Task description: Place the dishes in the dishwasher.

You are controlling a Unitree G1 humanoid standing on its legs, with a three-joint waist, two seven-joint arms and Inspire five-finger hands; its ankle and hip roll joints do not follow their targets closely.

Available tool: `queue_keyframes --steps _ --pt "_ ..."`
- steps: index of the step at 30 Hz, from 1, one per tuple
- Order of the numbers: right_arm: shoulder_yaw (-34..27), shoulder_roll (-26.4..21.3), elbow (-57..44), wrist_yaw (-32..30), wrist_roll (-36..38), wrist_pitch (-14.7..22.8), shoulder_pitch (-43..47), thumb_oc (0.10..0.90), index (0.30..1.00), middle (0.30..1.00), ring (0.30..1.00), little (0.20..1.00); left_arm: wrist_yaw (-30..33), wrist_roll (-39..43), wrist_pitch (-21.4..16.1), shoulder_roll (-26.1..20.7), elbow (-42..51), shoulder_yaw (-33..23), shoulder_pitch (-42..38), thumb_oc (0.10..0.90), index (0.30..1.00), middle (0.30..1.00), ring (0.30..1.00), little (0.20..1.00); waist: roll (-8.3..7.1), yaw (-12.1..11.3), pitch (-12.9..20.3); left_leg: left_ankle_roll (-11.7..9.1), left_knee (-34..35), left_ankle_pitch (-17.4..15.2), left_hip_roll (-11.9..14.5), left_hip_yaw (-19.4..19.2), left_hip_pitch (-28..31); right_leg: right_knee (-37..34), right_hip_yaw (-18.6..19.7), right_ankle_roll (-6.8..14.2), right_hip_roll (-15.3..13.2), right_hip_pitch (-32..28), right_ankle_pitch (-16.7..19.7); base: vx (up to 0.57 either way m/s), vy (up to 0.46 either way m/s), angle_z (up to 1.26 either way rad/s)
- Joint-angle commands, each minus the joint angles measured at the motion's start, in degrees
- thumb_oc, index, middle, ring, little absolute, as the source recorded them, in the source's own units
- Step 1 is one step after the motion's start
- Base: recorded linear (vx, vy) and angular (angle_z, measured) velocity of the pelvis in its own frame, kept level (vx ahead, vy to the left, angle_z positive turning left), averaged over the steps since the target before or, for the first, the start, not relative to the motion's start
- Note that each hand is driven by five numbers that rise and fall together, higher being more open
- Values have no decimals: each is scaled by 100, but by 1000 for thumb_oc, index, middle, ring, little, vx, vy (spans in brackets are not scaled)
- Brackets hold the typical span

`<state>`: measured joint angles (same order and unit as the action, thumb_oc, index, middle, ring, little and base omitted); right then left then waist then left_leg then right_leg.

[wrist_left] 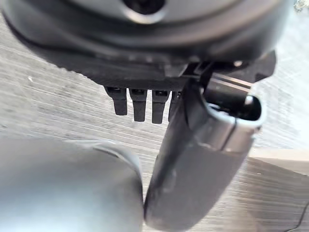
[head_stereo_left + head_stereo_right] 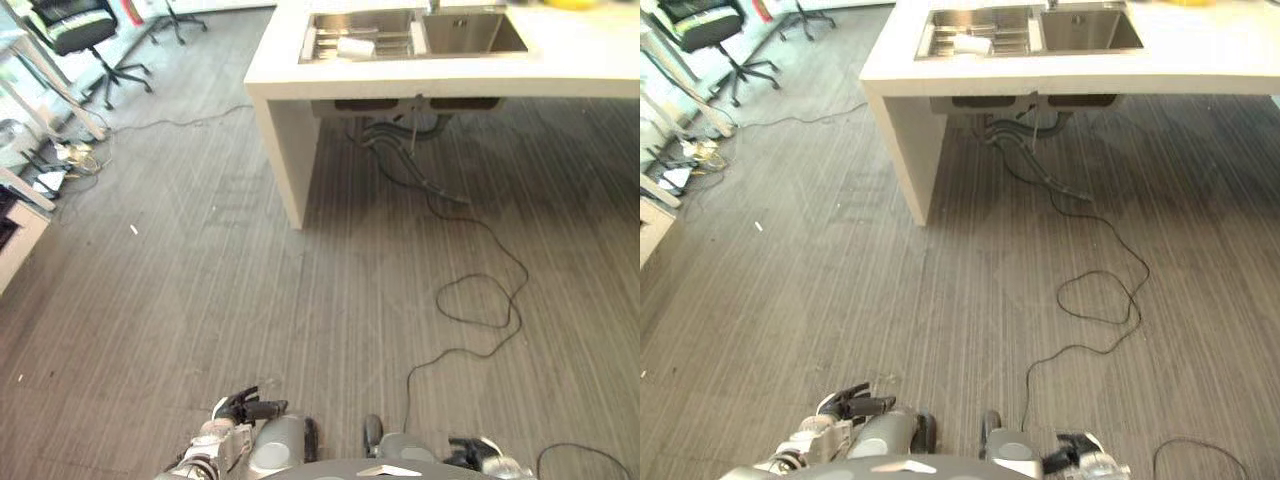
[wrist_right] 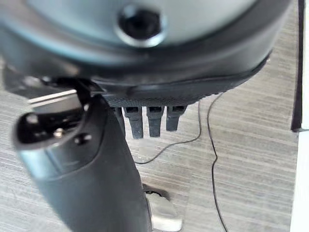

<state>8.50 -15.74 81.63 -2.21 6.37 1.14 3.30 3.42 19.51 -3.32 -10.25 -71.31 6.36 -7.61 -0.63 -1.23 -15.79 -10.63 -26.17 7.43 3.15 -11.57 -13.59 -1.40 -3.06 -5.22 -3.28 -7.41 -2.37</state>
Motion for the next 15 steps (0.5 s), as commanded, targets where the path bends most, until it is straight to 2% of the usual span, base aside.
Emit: queue_keyframes --steps 1,2,5,8,9,10,11,13,14,15 --pt "152 -314 -29 -184 -32 44 -167 800 900 900 900 900 595 -330 -77 182 120 322 299 800 900 900 900 900 296 -147 25 393 1488 134 108 -129 127 -282 -43 820 216 -906 -512 326 59 -2" --pt "231 -304 20 -215 -158 55 -161 800 900 900 900 900 786 -479 -106 194 173 361 307 800 900 900 900 900 355 -263 33 380 2186 255 127 -237 -12 -297 41 843 269 -1086 -688 279 33 10" --pt "309 -271 106 -409 -327 109 -137 800 900 900 900 900 1121 -535 -152 166 301 332 300 800 900 900 900 900 346 -383 141 387 2981 469 222 -333 -32 -252 190 871 324 -1389 -890 395 17 7" --pt "277 -222 139 -538 -333 135 -115 800 900 900 900 900 1434 -568 -288 60 705 254 348 800 900 900 900 900 345 -424 354 455 3017 668 211 -428 150 -109 413 911 331 -1617 -1019 439 44 -44" --pt "235 -182 100 -600 -279 162 -129 800 900 900 900 900 1691 -740 -383 -115 1081 216 314 800 900 900 900 900 289 -421 448 502 3039 756 162 -448 201 78 470 949 283 -1630 -1077 575 126 -79" --pt "256 -116 17 -614 -264 217 -144 800 900 900 900 900 2022 -912 -484 -422 1554 33 109 800 900 900 900 900 139 -421 604 610 3029 729 21 -418 283 397 489 1073 136 -1560 -1029 432 100 -73" --pt "257 -116 17 -615 -264 217 -143 800 900 900 900 900 2021 -913 -482 -422 1557 32 110 800 900 900 900 900 163 -444 620 603 3032 739 59 -429 266 391 519 1065 162 -1533 -1004 394 87 -75" --pt "335 -82 -47 -594 -308 261 -148 800 900 900 900 900 2363 -1139 -585 -910 2013 -87 -345 800 900 900 900 900 -40 -435 756 733 3038 561 -201 -396 426 882 545 1343 -24 -1397 -445 340 91 -45" --pt "428 -88 -183 -527 -357 283 -164 800 900 900 900 900 2503 -1225 -678 -1370 2420 -121 -797 800 900 900 900 900 -136 -349 807 829 3072 371 -341 -411 595 1706 570 1666 -118 -1041 378 407 139 -2" --pt "490 -142 -305 -490 -405 294 -147 800 900 900 900 900 2619 -1429 -741 -1814 3057 -91 -1111 800 900 900 900 900 -124 -285 798 883 3099 235 -365 -393 731 2336 520 1843 -103 -732 847 283 109 22"
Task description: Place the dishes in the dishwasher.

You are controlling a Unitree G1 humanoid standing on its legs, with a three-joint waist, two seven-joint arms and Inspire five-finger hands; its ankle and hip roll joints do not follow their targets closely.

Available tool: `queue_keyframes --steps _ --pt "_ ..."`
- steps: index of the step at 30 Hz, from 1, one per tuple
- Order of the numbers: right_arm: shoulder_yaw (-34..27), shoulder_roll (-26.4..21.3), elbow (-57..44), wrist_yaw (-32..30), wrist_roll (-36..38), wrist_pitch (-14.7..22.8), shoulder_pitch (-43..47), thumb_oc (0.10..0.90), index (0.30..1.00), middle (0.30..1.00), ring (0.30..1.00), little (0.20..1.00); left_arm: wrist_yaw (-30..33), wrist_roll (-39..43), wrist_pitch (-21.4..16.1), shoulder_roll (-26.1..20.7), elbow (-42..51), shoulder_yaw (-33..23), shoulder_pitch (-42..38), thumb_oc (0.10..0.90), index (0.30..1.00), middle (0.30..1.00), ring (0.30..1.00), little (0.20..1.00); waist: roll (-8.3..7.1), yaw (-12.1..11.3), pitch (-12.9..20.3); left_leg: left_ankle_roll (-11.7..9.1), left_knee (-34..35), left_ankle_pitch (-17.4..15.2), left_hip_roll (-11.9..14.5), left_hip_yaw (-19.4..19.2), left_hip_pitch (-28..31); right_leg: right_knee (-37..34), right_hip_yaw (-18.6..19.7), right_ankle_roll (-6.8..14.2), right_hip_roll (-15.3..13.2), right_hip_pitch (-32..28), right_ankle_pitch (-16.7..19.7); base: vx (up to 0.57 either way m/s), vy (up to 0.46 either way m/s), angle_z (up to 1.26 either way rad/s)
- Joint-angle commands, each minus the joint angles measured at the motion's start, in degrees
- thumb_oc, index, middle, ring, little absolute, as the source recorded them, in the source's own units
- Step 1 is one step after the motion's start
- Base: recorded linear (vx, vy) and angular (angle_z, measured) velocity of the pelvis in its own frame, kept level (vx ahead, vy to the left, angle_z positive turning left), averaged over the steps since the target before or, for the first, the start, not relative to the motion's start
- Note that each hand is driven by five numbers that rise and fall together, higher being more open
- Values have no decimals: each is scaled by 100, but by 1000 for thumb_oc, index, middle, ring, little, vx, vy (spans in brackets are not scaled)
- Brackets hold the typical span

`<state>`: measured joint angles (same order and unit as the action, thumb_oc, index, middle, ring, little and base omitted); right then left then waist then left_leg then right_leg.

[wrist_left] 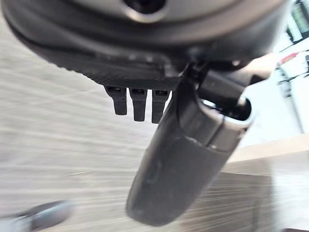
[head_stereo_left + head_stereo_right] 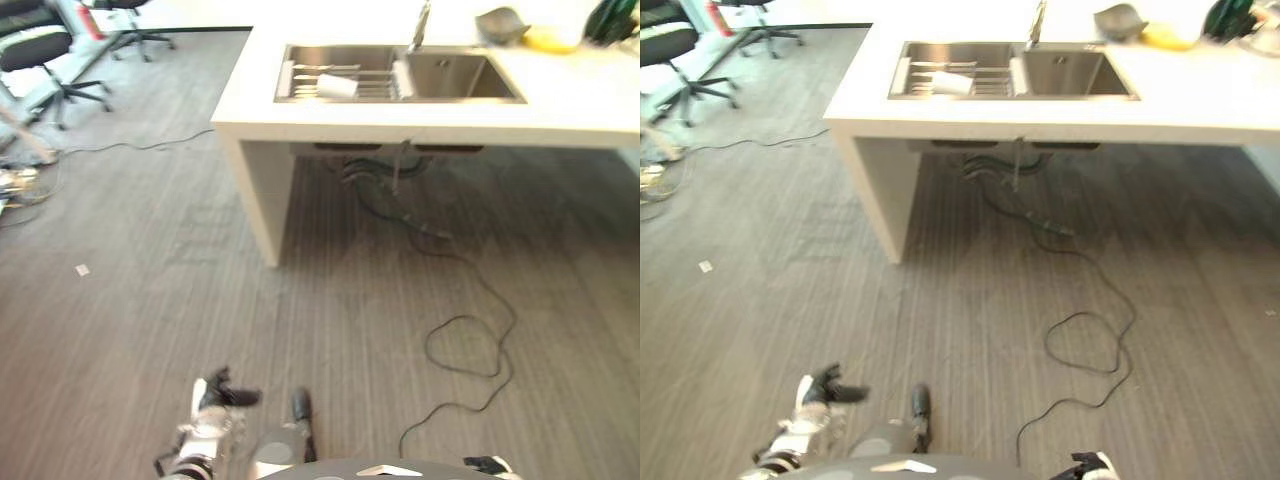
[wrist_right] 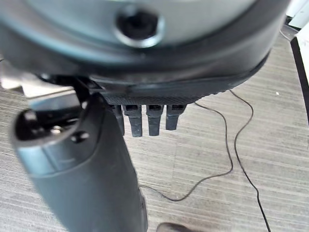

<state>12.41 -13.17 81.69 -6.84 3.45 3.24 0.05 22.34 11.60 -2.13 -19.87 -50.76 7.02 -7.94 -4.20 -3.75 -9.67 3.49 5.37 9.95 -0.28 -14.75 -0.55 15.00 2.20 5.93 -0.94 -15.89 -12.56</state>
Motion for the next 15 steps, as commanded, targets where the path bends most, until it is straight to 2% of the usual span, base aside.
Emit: queue_keyframes --steps 1,2,4,5,6,7,8,9,11,12,13,14,15 --pt "101 -396 -311 -28 -114 81 183 800 900 900 900 900 727 -640 -852 -856 1013 -162 -1075 800 900 900 900 900 255 -48 197 -535 -49 -1 13 -85 -590 687 12 721 -307 141 1893 203 90 12" --pt "115 -434 -424 20 -117 89 170 800 900 900 900 900 722 -1012 -799 -1233 1569 -133 -1193 800 900 900 900 900 297 8 179 -489 -37 -139 22 -66 -428 1312 -106 849 -278 373 2227 195 102 11" --pt "85 -497 -603 66 -81 98 190 800 900 900 900 900 760 -1706 -702 -1691 2046 44 -1386 800 900 900 900 900 424 236 44 -405 -37 -408 30 75 3 2382 -308 867 -307 921 2427 358 181 9" --pt "-21 -556 -668 75 -1 134 208 800 900 900 900 900 680 -1958 -677 -1991 2333 97 -1502 800 900 900 900 900 488 350 -21 -371 -37 -532 31 134 197 2686 -355 810 -310 1150 2449 377 180 27" --pt "-58 -545 -670 118 20 119 211 800 900 900 900 900 607 -2122 -643 -2089 2527 47 -1478 800 900 900 900 900 599 427 -98 -356 -37 -614 120 195 325 2938 -432 734 -243 1559 2298 385 150 48" --pt "-180 -539 -727 94 164 139 203 800 900 900 900 900 581 -2291 -631 -2239 2681 133 -1577 800 900 900 900 900 662 568 -195 -361 -37 -706 134 295 488 3035 -491 640 -309 1980 2040 556 73 56" --pt "-313 -524 -804 235 507 159 141 800 900 900 900 900 501 -2487 -616 -2431 2722 288 -1906 800 900 900 900 900 716 863 -304 -435 -37 -857 114 425 749 2337 -535 480 -375 2536 1638 464 29 34" --pt "-319 -520 -805 237 509 157 145 800 900 900 900 900 502 -2484 -617 -2434 2713 299 -1924 800 900 900 900 900 728 867 -306 -440 -37 -846 134 436 739 2303 -556 471 -360 2527 1663 502 -49 14" --pt "-164 -534 -822 270 422 172 126 800 900 900 900 900 471 -2643 -607 -2487 2732 483 -2210 800 900 900 900 900 659 1062 -277 -552 -37 -971 45 541 879 1001 -447 418 -393 2576 1508 406 -130 37" --pt "-62 -562 -870 244 273 180 96 800 900 900 900 900 473 -2819 -544 -2530 2721 666 -2403 800 900 900 900 900 594 1176 -267 -627 -37 -1110 11 683 996 -93 -289 432 -333 2376 1463 502 -220 71" --pt "49 -623 -848 259 128 185 22 800 900 900 900 900 401 -3056 -490 -2637 2725 872 -2614 800 900 900 900 900 541 1279 -213 -687 -37 -1223 -3 829 1063 -821 19 462 -305 2333 1505 527 -277 95" --pt "-110 -667 -790 299 341 92 -57 800 900 900 900 900 203 -3410 -391 -2696 2701 1128 -2840 800 900 900 900 900 524 1351 -166 -735 -37 -1301 57 878 1150 -1093 93 520 -333 2323 1646 385 -251 93" --pt "-241 -668 -758 408 506 74 -146 800 900 900 900 900 27 -3513 -379 -2787 2799 1178 -2973 800 900 900 900 900 536 1311 -100 -733 -37 -1301 72 898 1167 -1130 22 490 -374 2216 1640 293 -199 106"
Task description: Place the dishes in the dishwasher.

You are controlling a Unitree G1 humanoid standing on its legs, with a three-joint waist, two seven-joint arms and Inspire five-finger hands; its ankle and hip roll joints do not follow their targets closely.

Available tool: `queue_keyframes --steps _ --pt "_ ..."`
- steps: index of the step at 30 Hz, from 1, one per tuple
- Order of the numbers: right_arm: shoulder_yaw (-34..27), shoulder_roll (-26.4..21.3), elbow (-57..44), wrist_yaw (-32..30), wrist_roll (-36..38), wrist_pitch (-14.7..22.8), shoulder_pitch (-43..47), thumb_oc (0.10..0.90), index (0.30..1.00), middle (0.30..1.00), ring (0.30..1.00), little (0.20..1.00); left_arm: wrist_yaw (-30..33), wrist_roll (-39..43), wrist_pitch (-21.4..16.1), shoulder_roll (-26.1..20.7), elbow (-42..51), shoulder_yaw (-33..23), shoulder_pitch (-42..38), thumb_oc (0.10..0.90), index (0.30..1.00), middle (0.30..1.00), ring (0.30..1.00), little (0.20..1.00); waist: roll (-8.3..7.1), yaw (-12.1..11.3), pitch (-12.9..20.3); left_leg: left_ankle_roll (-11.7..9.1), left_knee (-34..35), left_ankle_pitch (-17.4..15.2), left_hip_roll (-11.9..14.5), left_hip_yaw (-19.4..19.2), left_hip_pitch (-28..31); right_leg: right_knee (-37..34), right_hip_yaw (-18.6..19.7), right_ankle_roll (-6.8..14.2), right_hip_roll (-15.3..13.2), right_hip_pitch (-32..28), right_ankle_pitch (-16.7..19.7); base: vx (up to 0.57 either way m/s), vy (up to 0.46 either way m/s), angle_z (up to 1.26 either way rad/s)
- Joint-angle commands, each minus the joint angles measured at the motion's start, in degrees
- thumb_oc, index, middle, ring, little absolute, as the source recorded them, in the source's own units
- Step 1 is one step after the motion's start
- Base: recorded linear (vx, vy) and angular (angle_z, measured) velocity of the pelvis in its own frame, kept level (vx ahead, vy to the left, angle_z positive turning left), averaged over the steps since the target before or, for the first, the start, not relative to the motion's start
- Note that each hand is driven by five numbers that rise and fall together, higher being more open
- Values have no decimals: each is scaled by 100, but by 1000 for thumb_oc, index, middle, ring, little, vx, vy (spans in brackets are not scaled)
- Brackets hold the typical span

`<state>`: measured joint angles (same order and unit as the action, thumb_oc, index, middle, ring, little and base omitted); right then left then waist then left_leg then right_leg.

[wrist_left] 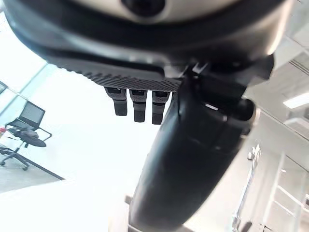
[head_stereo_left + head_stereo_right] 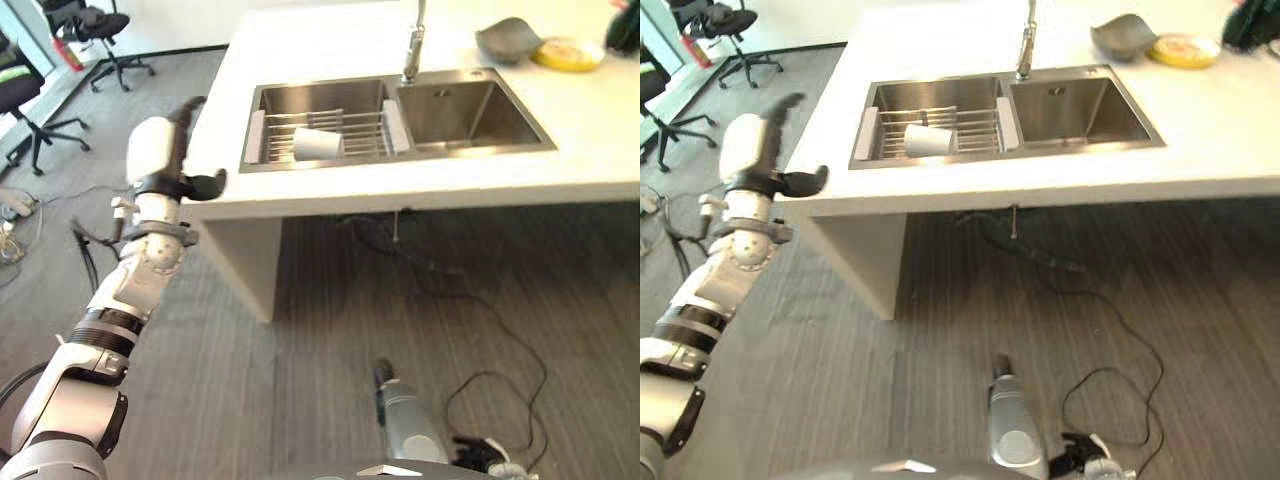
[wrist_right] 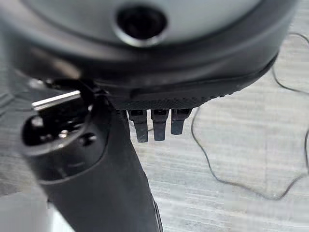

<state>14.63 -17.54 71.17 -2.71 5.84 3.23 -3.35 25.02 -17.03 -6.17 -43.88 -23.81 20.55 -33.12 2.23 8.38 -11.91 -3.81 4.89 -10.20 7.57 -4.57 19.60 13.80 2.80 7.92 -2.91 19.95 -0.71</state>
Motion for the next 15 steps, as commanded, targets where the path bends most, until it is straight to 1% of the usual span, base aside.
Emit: queue_keyframes --steps 1,2,3,4,5,6,7,8,9,10,11,12,13,14,15 --pt "-550 -260 315 61 340 42 167 800 900 900 900 900 -317 -686 35 -435 138 -186 -481 800 900 900 900 900 -85 98 167 -3 11 688 -702 -118 -777 -1052 -94 282 -187 -1443 474 139 -89 85" --pt "-553 -263 313 65 342 40 165 800 900 900 900 900 -321 -686 38 -432 143 -187 -481 800 900 900 900 900 -81 101 157 -4 11 685 -698 -112 -766 -1064 -102 281 -185 -1463 476 174 -101 55" --pt "-560 -274 343 168 374 17 145 800 900 900 900 900 -382 -681 74 -452 71 -241 -458 800 900 900 900 900 -55 85 205 -21 11 671 -668 -99 -694 -1108 -95 229 -163 -1581 451 213 -203 20" --pt "-553 -344 503 322 374 -45 113 800 900 900 900 900 -543 -518 81 -448 -5 -341 -505 800 900 900 900 900 -58 81 243 -90 -238 702 -620 -18 -639 -1101 -48 78 -89 -1762 421 211 -204 6" --pt "-553 -346 506 324 374 -44 116 800 900 900 900 900 -544 -517 81 -448 -5 -344 -505 800 900 900 900 900 -57 96 228 -92 -266 685 -616 -4 -640 -1107 -62 76 -89 -1782 420 217 -201 8" --pt "-538 -395 557 361 369 -57 124 800 900 900 900 900 -526 -444 81 -423 -42 -402 -466 800 900 900 900 900 -39 81 217 -130 -647 617 -580 2 -683 -1148 -106 40 -69 -1924 328 152 -145 18" --pt "-524 -470 579 368 349 -61 156 800 900 900 900 900 -492 -378 116 -381 -89 -425 -516 800 900 900 900 900 -56 69 168 -245 -1209 727 -558 -70 -860 -1170 -168 -26 -66 -2065 291 214 -292 12" --pt "-520 -591 562 367 406 -55 202 800 900 900 900 900 -509 -342 162 -404 -227 -276 -788 800 900 900 900 900 -202 28 48 -405 -2361 1039 -515 -195 -1277 -1148 -171 -168 -156 -2251 230 104 -230 3" --pt "-535 -580 564 368 406 -55 209 800 900 900 900 900 -502 -336 157 -404 -250 -244 -831 800 900 900 900 900 -198 35 44 -411 -2463 1000 -497 -169 -1347 -1141 -193 -173 -145 -2235 229 102 -202 3" --pt "-558 -606 569 346 455 -91 236 800 900 900 900 900 -438 -314 172 -446 -264 -231 -909 800 900 900 900 900 -244 -38 4 -419 -2544 1067 -513 -138 -1512 -1195 -213 -205 -182 -2352 173 110 -71 10" --pt "-620 -608 638 330 538 -118 281 800 900 900 900 900 -405 -357 200 -557 -253 -185 -1021 800 900 900 900 900 -222 -59 24 -373 -2065 1075 -386 -341 -1581 -1338 -278 -168 -186 -2461 123 185 -64 2" --pt "-654 -602 673 321 624 -107 264 800 900 900 900 900 -412 -445 259 -585 -250 -124 -1082 800 900 900 900 900 -186 -89 47 -308 -1566 1013 -327 -497 -1551 -1436 -336 -128 -185 -2528 111 193 -28 -1" --pt "-633 -604 634 331 612 -113 300 800 900 900 900 900 -391 -474 247 -619 -298 -115 -1077 800 900 900 900 900 -152 -144 42 -343 -1363 1068 -312 -424 -1531 -1542 -376 -80 -194 -2587 130 126 -12 -3" --pt "-629 -605 634 331 611 -114 301 800 900 900 900 900 -391 -473 245 -622 -296 -120 -1071 800 900 900 900 900 -155 -138 38 -345 -1346 1078 -316 -422 -1518 -1557 -380 -80 -197 -2601 136 105 -14 1" --pt "-604 -581 614 330 564 -88 342 800 900 900 900 900 -400 -490 226 -724 -196 -226 -940 800 900 900 900 900 -148 -173 84 -342 -1242 1015 -338 -365 -1481 -1688 -371 -59 -189 -2666 127 147 -2 -20"
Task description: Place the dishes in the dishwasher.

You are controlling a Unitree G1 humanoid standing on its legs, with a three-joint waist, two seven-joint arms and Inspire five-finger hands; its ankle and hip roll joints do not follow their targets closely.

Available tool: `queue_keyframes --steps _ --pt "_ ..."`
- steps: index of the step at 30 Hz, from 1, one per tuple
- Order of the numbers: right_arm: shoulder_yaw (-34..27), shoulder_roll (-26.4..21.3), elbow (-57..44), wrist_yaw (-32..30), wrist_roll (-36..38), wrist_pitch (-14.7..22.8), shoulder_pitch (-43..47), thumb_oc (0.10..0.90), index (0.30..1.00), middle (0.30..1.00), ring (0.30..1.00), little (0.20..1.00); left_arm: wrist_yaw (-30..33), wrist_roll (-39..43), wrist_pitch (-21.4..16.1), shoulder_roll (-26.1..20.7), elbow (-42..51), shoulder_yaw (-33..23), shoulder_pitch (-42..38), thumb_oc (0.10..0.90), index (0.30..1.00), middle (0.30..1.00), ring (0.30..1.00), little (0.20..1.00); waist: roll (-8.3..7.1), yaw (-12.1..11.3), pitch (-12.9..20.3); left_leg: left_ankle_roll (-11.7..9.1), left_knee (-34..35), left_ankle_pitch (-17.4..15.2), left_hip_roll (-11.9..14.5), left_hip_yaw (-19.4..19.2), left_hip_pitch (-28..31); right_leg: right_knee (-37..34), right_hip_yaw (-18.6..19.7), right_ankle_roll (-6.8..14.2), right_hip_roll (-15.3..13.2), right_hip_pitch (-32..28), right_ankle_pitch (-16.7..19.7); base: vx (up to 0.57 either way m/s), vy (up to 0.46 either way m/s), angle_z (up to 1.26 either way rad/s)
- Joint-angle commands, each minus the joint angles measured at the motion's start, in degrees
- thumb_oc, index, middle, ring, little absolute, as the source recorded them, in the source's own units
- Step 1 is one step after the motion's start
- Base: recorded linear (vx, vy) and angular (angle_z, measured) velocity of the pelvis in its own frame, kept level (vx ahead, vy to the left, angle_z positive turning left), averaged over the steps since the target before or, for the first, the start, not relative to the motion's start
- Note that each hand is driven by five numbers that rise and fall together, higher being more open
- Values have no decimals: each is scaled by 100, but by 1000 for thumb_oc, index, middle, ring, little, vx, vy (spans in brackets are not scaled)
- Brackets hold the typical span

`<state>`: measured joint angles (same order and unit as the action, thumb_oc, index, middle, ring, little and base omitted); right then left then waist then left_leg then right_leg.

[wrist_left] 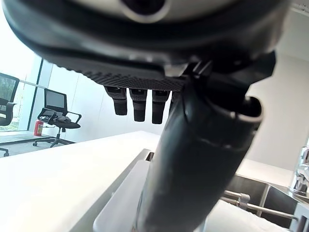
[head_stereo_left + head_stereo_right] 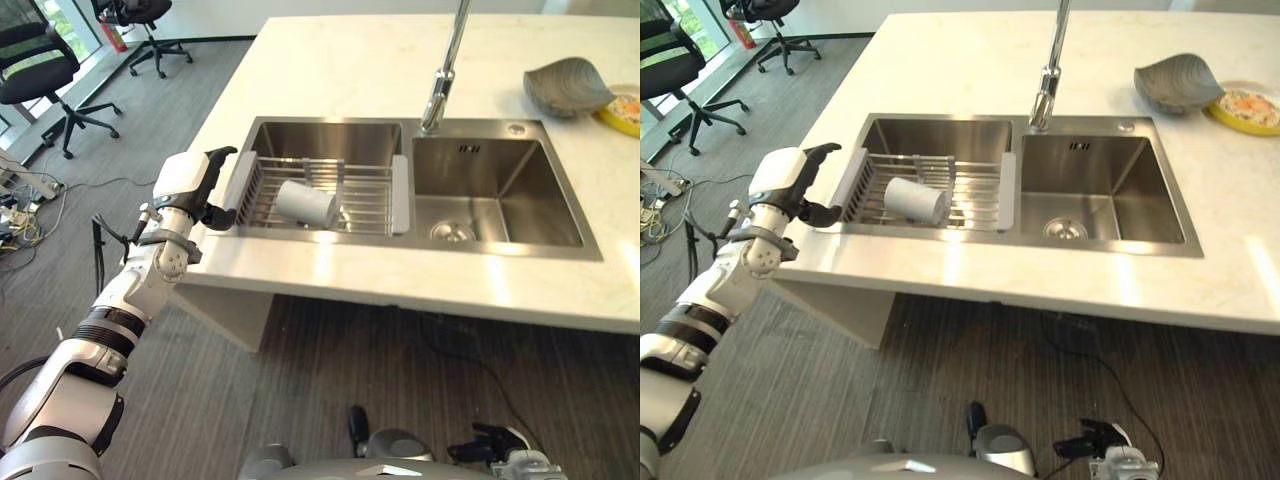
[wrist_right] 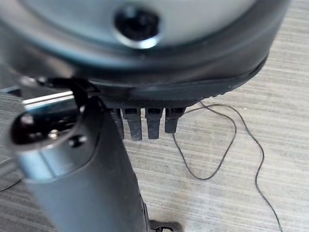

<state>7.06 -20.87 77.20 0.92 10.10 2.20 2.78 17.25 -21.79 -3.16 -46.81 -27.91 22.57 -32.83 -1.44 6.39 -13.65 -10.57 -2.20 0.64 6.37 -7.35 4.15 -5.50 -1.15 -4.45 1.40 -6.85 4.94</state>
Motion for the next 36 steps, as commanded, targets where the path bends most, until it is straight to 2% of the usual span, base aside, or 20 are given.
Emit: queue_keyframes --steps 1,5,9,15,16,18,19,22,28,36 --pt "131 -189 -38 -6 178 32 -277 800 900 900 900 900 354 -32 -118 -572 415 -618 -644 800 900 900 900 900 242 -10 337 380 -202 -147 -239 -36 198 209 63 1164 -591 -22 -445 146 -1 -20" --pt "217 -43 -136 79 195 35 -363 800 900 900 900 900 239 -9 -191 -574 695 -819 -226 800 900 900 900 900 262 14 480 378 345 -74 -251 -89 569 181 51 1141 -544 -122 -485 124 -2 -39" --pt "558 61 -96 126 -303 -4 -380 800 900 900 900 900 142 -203 -232 -655 939 -807 6 800 900 900 900 900 287 -73 553 386 720 32 -250 34 723 128 -82 1134 -506 -125 -467 33 2 10" --pt "434 90 -84 134 -272 -28 -470 800 900 900 900 900 -24 -394 -324 -843 1434 -795 301 800 900 900 900 900 269 -81 572 383 720 -8 -269 114 664 123 -155 1156 -531 -110 -449 9 0 38" --pt "377 97 -63 135 -299 -33 -532 800 900 900 900 900 -137 -627 -393 -1030 1854 -807 454 800 900 900 900 900 264 -106 578 391 720 -35 -271 127 664 111 -174 1167 -532 -116 -454 20 6 23" --pt "343 105 -29 138 -294 -41 -563 800 900 900 900 900 -210 -689 -408 -1060 2033 -888 619 800 900 900 900 900 265 -105 588 395 720 -46 -278 130 664 101 -169 1175 -533 -125 -456 22 10 18" --pt "330 117 25 186 -419 -72 -615 800 900 900 900 900 -419 -854 -506 -1157 2561 -891 736 800 900 900 900 900 255 -115 583 409 720 -79 -288 153 677 91 -172 1182 -546 -140 -453 0 0 0" --pt "409 98 34 218 -583 -67 -640 800 900 900 900 900 -518 -905 -589 -1156 2844 -881 772 800 900 900 900 900 238 -120 585 415 720 -105 -284 150 684 82 -178 1189 -552 -153 -461 2 0 -1" --pt "414 65 -52 255 -484 -84 -637 800 900 900 900 900 -714 -762 -713 -917 3351 -608 345 800 900 900 900 900 239 -19 598 429 720 -164 -271 71 742 60 -104 1203 -549 -182 -460 -2 0 -11" --pt "483 34 -88 245 -475 -100 -577 800 900 900 900 900 -835 -798 -636 -620 3078 37 -466 800 900 900 900 900 291 127 569 426 720 -184 -252 -40 783 51 -26 1216 -523 -151 -442 -8 -7 -12"
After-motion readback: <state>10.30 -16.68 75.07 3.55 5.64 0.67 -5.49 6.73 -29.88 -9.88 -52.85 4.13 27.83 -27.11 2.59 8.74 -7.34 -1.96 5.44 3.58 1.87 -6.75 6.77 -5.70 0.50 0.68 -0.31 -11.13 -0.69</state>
